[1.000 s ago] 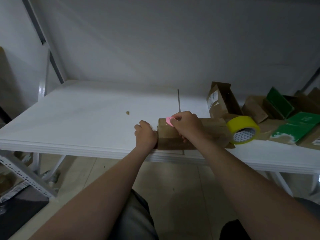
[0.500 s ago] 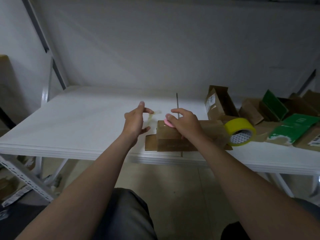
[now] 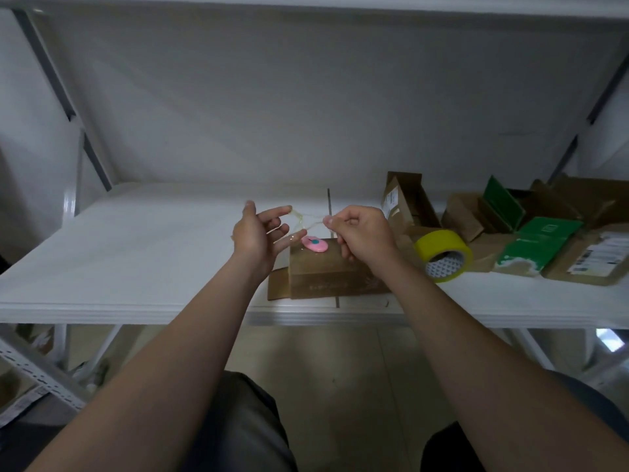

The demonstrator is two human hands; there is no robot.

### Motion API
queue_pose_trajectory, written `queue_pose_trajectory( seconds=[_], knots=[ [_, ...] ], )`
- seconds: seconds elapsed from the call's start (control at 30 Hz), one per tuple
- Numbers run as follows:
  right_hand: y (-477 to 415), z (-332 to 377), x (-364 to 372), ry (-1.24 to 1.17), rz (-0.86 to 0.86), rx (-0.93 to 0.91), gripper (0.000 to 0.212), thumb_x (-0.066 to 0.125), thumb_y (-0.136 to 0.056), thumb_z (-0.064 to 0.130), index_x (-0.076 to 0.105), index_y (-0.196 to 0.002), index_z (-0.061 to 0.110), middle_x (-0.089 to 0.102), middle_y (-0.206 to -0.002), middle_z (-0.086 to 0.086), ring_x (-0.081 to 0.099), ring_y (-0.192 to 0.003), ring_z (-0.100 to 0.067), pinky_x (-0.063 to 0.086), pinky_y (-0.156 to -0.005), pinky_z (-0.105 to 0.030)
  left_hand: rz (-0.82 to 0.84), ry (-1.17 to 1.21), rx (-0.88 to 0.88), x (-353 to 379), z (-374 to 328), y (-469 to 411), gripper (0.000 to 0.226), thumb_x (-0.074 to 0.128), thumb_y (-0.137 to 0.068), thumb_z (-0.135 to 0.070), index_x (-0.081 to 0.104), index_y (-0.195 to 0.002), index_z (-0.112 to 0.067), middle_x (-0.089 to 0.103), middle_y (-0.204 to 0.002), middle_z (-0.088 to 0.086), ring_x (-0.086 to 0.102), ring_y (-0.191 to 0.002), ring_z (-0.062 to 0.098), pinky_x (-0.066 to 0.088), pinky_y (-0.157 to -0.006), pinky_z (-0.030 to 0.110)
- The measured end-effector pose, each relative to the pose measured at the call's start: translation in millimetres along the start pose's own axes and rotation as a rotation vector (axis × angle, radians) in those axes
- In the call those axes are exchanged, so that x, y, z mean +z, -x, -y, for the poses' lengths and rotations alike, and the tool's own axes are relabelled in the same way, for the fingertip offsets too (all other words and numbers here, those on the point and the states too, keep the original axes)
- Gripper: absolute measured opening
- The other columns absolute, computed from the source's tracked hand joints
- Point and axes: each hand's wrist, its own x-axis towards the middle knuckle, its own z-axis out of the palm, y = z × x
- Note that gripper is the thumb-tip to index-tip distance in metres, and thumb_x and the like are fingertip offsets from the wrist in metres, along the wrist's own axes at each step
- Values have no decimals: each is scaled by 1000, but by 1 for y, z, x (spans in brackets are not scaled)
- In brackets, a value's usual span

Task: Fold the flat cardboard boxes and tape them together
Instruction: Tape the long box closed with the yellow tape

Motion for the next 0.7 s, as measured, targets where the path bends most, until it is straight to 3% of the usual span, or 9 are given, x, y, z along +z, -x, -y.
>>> queue_pose_trajectory(
  seconds=[0.13,0.27,0.33,0.43,0.57,0.7],
  knots=[
    [-2,8,-1,-286,-63,184,17,67,-97,22,70,-89,7,58,-62,-3,52,-45,-11,47,-46,-26,23,30,-29,9,-2,4,69,29,-111,-39,70,-86,10,50,-50,3,58,-63,20,64,-71,39],
    [-8,17,-11,-531,-180,275,17,63,-100,19,61,-89,5,49,-63,-3,47,-43,-10,41,-41,-24,-91,-33,-59,5,-3,1,58,31,-110,-35,70,-88,2,50,-66,5,66,-77,28,63,-78,44],
    [-13,18,-25,-524,-225,240,17,62,-100,18,58,-87,7,48,-64,-3,45,-41,-11,40,-40,-23,-154,-109,-78,-9,-4,0,50,33,-109,-31,70,-87,-5,52,-70,4,65,-80,28,62,-81,47],
    [-14,14,-38,-421,-207,184,18,64,-99,20,63,-92,3,53,-70,-6,48,-43,-14,42,-41,-23,-152,-250,-81,-12,-4,5,35,47,-105,-34,71,-89,-13,59,-74,-2,64,-78,22,62,-72,37],
    [-9,17,-38,-531,-295,207,18,65,-98,18,68,-101,1,59,-74,-6,51,-49,-12,49,-46,-24,-199,-323,-63,-4,-5,7,33,50,-103,-38,71,-92,-14,61,-80,-2,65,-79,22,56,-68,31],
    [-9,18,-34,-650,-334,239,19,63,-100,15,65,-106,-3,58,-73,-7,52,-49,-13,50,-47,-23,-227,-316,-76,-1,-3,9,25,53,-101,-36,60,-94,-13,56,-82,0,67,-76,23,52,-59,27]
  ],
)
